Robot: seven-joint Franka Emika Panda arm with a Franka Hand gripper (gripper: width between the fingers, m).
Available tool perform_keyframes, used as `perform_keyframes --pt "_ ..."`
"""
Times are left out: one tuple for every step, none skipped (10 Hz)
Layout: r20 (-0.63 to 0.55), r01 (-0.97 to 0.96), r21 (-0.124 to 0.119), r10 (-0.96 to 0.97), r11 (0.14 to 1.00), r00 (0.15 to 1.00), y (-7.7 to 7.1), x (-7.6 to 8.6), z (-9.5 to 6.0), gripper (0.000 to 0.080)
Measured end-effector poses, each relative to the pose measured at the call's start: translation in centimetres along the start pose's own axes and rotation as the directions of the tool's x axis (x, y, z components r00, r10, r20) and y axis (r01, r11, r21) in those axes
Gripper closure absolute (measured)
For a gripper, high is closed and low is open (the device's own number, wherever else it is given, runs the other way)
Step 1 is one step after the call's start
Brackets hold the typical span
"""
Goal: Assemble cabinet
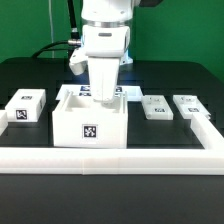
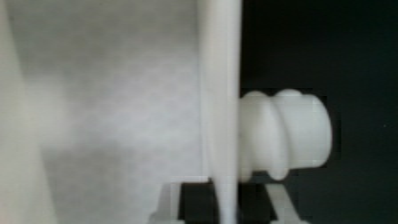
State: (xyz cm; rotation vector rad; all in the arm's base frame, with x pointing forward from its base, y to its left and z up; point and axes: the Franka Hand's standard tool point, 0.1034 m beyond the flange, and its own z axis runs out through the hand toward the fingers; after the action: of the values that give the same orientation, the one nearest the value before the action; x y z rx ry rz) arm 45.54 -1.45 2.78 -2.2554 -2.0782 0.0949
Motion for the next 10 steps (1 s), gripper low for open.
perform_keyframes --pt "0.0 0.0 0.0 0.0 1.0 1.0 0.0 0.0 0.0 0.0759" --pt "0.0 0.0 0.0 0.0 1.0 1.0 0.0 0.0 0.0 0.0759" --pt "0.0 0.0 0.0 0.0 1.0 1.0 0.0 0.0 0.0 0.0759" --pt "0.0 0.0 0.0 0.0 1.0 1.0 0.0 0.0 0.0 0.0759" --pt "0.0 0.0 0.0 0.0 1.0 1.0 0.0 0.0 0.0 0.0759" --pt "0.0 0.002 0.0 -0.002 1.0 1.0 0.1 0.0 0.0 0.0758" --pt "0.0 0.003 -0.007 -0.003 1.0 1.0 0.7 0.0 -0.2 0.0758" --pt "-0.002 0.006 -0.016 -0.006 1.0 1.0 1.6 0.1 -0.3 0.0758" --pt "-0.005 0.011 -0.023 -0.011 1.0 1.0 2.5 0.5 -0.2 0.0758" --pt "-0.009 0.014 -0.032 -0.014 0.999 1.0 3.2 0.9 -0.2 0.0758"
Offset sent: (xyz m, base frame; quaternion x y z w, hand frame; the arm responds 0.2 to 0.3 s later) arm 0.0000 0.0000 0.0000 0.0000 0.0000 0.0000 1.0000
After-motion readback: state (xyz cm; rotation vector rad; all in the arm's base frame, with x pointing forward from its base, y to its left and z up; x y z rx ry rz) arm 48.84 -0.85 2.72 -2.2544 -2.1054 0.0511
